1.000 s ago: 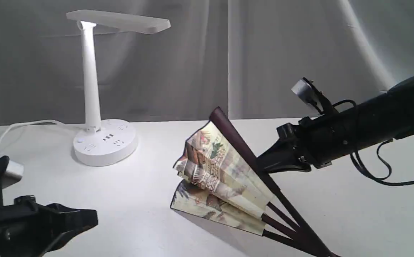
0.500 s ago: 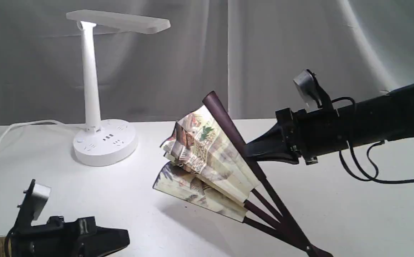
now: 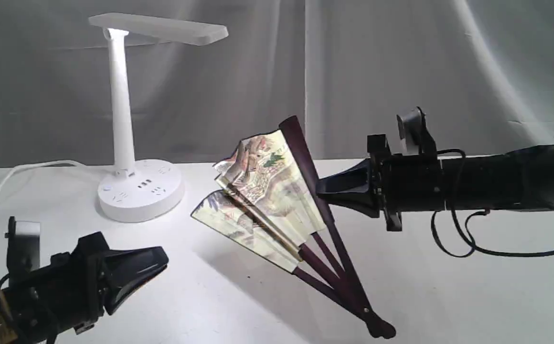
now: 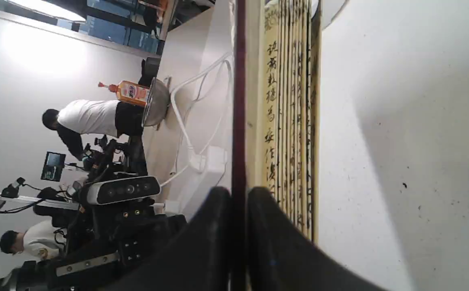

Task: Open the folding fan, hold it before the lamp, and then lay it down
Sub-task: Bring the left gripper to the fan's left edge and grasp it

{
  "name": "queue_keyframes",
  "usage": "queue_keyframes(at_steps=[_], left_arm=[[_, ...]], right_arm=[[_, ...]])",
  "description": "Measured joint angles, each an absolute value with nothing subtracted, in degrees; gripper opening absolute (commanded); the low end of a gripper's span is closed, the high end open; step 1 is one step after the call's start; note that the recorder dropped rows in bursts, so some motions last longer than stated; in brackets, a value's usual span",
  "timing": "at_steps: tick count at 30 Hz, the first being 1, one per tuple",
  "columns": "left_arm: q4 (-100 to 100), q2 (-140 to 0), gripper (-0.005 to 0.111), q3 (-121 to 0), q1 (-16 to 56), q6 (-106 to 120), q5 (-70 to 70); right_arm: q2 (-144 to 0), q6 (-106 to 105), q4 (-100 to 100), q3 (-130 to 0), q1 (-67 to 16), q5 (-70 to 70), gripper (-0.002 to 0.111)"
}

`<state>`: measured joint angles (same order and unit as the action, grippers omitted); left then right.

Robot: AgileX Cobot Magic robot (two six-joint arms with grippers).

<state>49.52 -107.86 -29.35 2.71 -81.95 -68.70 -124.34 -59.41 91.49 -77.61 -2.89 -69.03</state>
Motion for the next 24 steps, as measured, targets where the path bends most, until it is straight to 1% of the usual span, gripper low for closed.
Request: queue_keyframes(at_steps=[7, 12, 15, 24], left_arm=[[48.64, -107.98, 0.041, -33.88, 2.71, -86.80, -66.34], [48.40, -108.87, 0.056, -36.53, 2.71, -88.49, -65.93], [48.40, -110.61, 0.059, -38.38, 3.12, -91.40, -66.02], [46.66, -118.46, 0.059, -44.73, 6.29, -97.24, -68.40]], right_arm=[[-124.34, -59.41, 93.30, -77.61, -2.89, -69.03, 0.000], [-124.34, -59.41, 95.69, -77.61, -2.89, -69.03, 0.000], [-124.34, -59.41, 97.08, -77.61, -2.89, -69.03, 0.000], [-124.34, -58.82, 97.63, -77.61, -2.89, -69.03, 0.000]])
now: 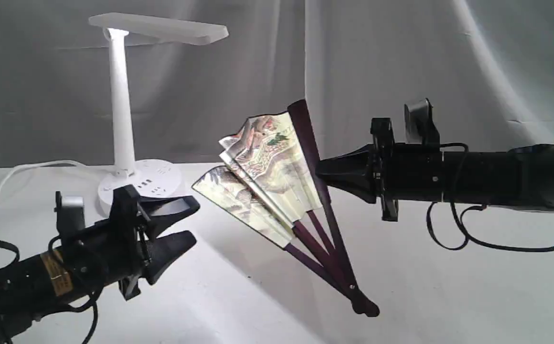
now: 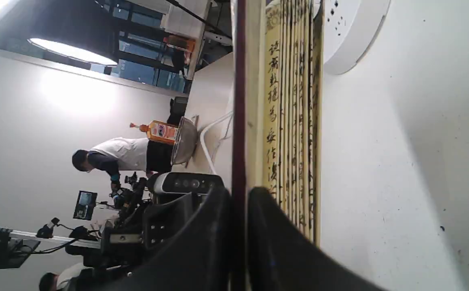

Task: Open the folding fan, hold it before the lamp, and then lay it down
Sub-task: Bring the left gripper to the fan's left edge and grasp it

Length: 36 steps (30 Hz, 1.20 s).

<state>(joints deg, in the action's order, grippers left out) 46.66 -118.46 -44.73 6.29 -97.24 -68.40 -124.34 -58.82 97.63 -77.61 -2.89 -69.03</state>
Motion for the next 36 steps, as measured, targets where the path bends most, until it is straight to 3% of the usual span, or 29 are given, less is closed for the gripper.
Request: queue_keyframes(at_steps=[20, 36], left_arm=[[38.53, -128.25, 0.059, -59.97, 10.97, -100.09, -67.79], [35.98, -132.21, 0.059, -60.84, 10.97, -101.95, -65.64]], right_arm=[[-124.34, -58.17, 98.17, -77.61, -2.89, -69.03, 0.000], [-124.34, -58.06, 98.25, -77.61, -2.89, -69.03, 0.000]])
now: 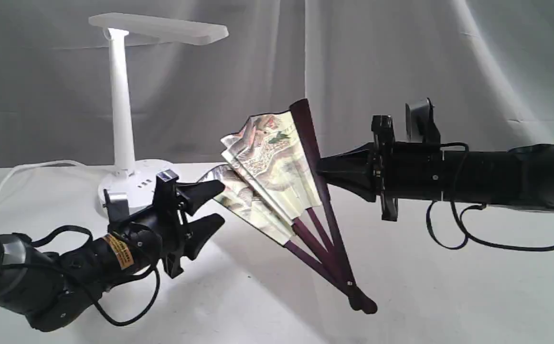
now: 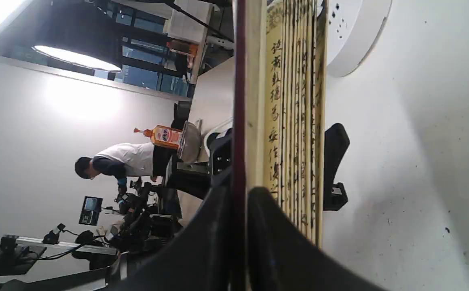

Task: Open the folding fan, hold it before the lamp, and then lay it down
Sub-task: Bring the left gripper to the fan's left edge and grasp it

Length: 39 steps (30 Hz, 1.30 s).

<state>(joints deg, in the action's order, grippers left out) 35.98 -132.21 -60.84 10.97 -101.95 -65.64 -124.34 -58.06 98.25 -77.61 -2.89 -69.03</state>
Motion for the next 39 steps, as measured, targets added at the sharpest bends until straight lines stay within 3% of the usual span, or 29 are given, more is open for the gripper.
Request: queue_keyframes(at_steps=[16, 39], left_arm=[[26.48, -132.21, 0.059, -60.97, 13.42, -101.95, -65.64], [31.25, -136.01, 0.059, -66.16, 13.95, -104.34, -61.39]], right_arm=[[-124.34, -57.93, 98.25, -77.61, -2.89, -69.03, 0.000], [-124.34, -57.71, 98.25, -77.61, -2.89, -69.03, 0.000]])
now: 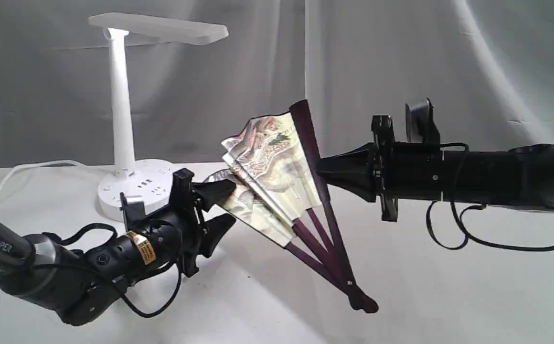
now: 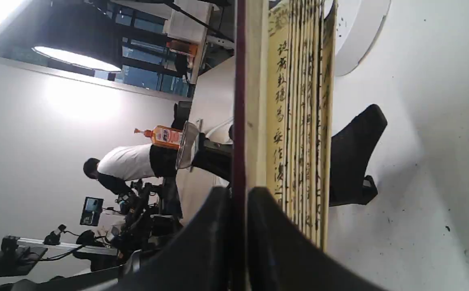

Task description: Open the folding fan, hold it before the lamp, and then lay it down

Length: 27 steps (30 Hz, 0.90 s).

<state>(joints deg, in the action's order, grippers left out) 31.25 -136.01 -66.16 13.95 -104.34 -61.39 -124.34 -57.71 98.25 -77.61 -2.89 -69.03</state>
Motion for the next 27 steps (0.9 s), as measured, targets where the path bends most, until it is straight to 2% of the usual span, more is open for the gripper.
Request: queue_keyframes(at_steps=[11, 18, 21, 27], left_arm=[[29.78, -136.06, 0.057, -66.16, 13.95, -104.46, -65.01], [29.78, -136.06, 0.027, -66.16, 13.95, -104.46, -65.01], [29.78, -136.06, 0.022, -66.16, 13.95, -104.46, -65.01], [30.00, -136.06, 0.022, -66.16, 13.95, -104.46, -65.12]], right_arm=[[-124.34, -57.71, 98.25, -77.61, -2.89, -69.03, 0.000], [-124.34, -57.71, 98.25, -77.61, -2.89, -69.03, 0.000], [-124.34, -57.71, 98.25, -77.61, -2.89, -69.03, 0.000], [-124.34, -57.71, 98.25, -77.61, -2.89, -69.03, 0.000]])
